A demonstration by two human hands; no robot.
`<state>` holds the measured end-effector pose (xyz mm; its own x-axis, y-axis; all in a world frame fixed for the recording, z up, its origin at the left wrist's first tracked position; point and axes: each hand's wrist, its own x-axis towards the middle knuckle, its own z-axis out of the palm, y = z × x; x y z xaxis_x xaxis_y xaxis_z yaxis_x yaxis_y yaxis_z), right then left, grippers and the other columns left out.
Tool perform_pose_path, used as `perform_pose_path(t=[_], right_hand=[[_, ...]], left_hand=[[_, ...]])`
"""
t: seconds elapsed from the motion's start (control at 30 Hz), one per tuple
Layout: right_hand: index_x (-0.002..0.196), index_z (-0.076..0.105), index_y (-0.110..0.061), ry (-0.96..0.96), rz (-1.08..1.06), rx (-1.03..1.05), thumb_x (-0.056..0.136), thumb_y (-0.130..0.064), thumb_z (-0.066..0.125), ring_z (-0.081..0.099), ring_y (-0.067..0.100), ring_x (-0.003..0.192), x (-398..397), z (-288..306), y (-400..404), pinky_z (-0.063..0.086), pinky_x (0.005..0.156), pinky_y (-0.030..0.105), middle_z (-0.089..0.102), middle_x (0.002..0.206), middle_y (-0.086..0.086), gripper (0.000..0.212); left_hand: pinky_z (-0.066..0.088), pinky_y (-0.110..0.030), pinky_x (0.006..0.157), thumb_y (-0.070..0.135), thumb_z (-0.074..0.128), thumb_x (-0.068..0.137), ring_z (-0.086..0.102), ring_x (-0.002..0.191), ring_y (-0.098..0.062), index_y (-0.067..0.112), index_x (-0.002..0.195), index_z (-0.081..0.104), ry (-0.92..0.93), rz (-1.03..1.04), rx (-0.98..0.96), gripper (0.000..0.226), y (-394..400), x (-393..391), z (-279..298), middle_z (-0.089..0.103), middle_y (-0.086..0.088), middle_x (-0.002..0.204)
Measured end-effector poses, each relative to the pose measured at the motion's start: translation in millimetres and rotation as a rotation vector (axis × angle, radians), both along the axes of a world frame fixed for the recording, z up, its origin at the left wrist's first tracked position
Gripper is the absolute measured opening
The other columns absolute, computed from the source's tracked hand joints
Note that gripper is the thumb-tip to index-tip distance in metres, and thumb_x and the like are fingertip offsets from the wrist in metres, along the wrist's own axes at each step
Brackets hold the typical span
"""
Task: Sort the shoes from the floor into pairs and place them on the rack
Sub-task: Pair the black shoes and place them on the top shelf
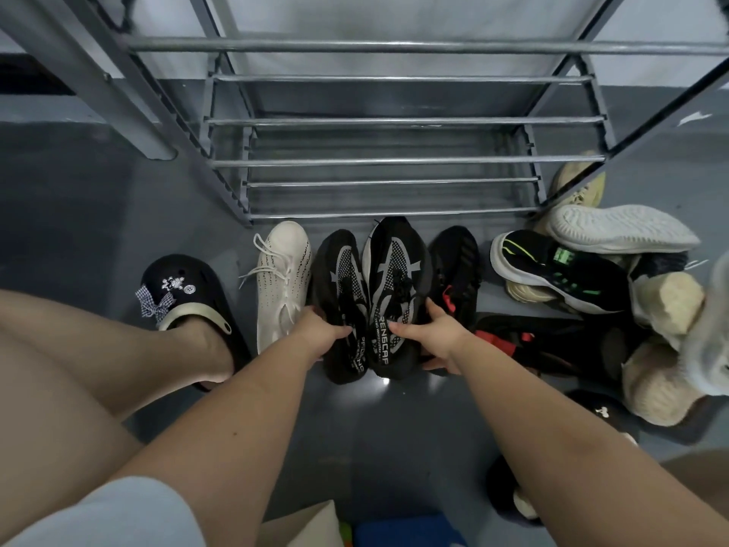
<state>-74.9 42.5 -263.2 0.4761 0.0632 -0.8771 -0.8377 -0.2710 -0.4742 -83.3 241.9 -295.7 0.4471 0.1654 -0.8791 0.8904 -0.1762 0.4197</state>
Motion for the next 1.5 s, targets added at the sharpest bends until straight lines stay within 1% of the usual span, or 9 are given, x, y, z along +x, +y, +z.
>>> perform_pose_path(t=[0.13,0.27,0.4,0.53,0.67,0.77,0.97,1.27,1.5], right_hand=[[0.149,0.022,-0.030,-0.022,-0.072,0.036,0.074,-0.010,0.079,0.055,0.024,0.117,-14.6,4.1,7.8,0.054,0.089,0.044,0.055,0.132,-0.001,0.096],[0.143,0.035,-0.017,-0.055,-0.204,0.113,0.076,-0.007,0.077,0.059,0.018,0.102,-18.5,15.7,15.1,0.053,0.052,0.019,0.057,0.131,0.005,0.080],[0.135,0.046,-0.014,-0.027,-0.295,0.172,0.074,-0.021,0.080,0.064,0.016,0.098,-19.7,31.6,21.1,0.054,0.070,0.028,0.065,0.119,0.004,0.069],[0.127,0.055,-0.009,-0.004,-0.375,0.326,0.084,-0.013,0.070,0.066,0.019,0.094,-21.5,54.6,20.8,0.057,0.058,0.030,0.067,0.116,0.009,0.046],[0.123,0.058,-0.006,-0.043,-0.428,0.393,0.086,-0.008,0.066,0.067,0.021,0.092,-25.9,79.2,14.8,0.060,0.062,0.031,0.068,0.111,0.010,0.038],[0.114,0.061,-0.008,-0.092,-0.462,0.445,0.088,-0.006,0.063,0.067,0.020,0.090,-30.8,101.2,2.5,0.059,0.060,0.030,0.070,0.104,0.009,0.027],[0.115,0.062,-0.008,-0.212,-0.482,0.451,0.087,-0.008,0.063,0.067,0.023,0.094,-39.7,144.4,-35.0,0.056,0.074,0.036,0.071,0.106,0.010,0.028],[0.121,0.059,-0.005,-0.487,-0.510,0.348,0.086,-0.008,0.064,0.066,0.027,0.101,-61.2,200.2,-75.6,0.055,0.085,0.046,0.069,0.114,0.013,0.036],[0.117,0.060,-0.009,-0.634,-0.554,0.408,0.089,-0.008,0.061,0.068,0.020,0.095,-68.0,235.1,-79.8,0.057,0.073,0.034,0.071,0.108,0.008,0.028]], left_hand=[[0.048,-0.045,0.099,0.016,0.069,0.084,0.058,0.113,-0.028,0.006,0.131,0.047,0.015,-0.074,-0.043,0.053,0.4,0.4,4.5,0.061,-0.012,0.124],[0.050,-0.039,0.092,0.015,0.055,0.090,0.060,0.106,-0.025,0.008,0.118,0.055,0.028,0.066,-0.124,0.029,9.3,-1.1,18.6,0.063,-0.010,0.117],[0.049,-0.035,0.066,0.019,0.047,0.094,0.061,0.091,-0.026,0.008,0.114,0.054,0.031,0.227,-0.283,0.024,13.0,-7.9,42.5,0.064,-0.012,0.104],[0.048,-0.035,0.079,0.023,0.044,0.097,0.060,0.086,-0.025,0.009,0.100,0.057,-0.021,0.299,-0.366,0.019,13.3,-15.0,69.1,0.063,-0.010,0.094],[0.043,-0.040,0.099,0.024,0.042,0.097,0.061,0.092,-0.028,0.008,0.100,0.059,-0.088,0.312,-0.416,0.024,10.0,-15.3,89.3,0.068,-0.011,0.090],[0.045,-0.042,0.097,0.024,0.040,0.098,0.063,0.087,-0.028,0.007,0.093,0.060,-0.145,0.297,-0.470,0.026,-1.1,-12.6,110.9,0.073,-0.010,0.073],[0.050,-0.041,0.085,0.025,0.047,0.095,0.065,0.094,-0.029,0.007,0.103,0.061,-0.226,0.200,-0.572,0.024,-24.4,-6.6,140.2,0.070,-0.013,0.101],[0.047,-0.033,0.067,0.033,0.037,0.096,0.071,0.063,-0.020,0.012,0.089,0.065,-0.322,0.168,-0.685,0.036,-68.7,-7.2,197.2,0.075,-0.006,0.073],[0.052,-0.036,0.080,0.049,0.040,0.094,0.066,0.099,-0.025,0.012,0.117,0.066,-0.384,0.184,-0.767,0.050,-95.3,0.5,241.3,0.069,-0.011,0.113]])
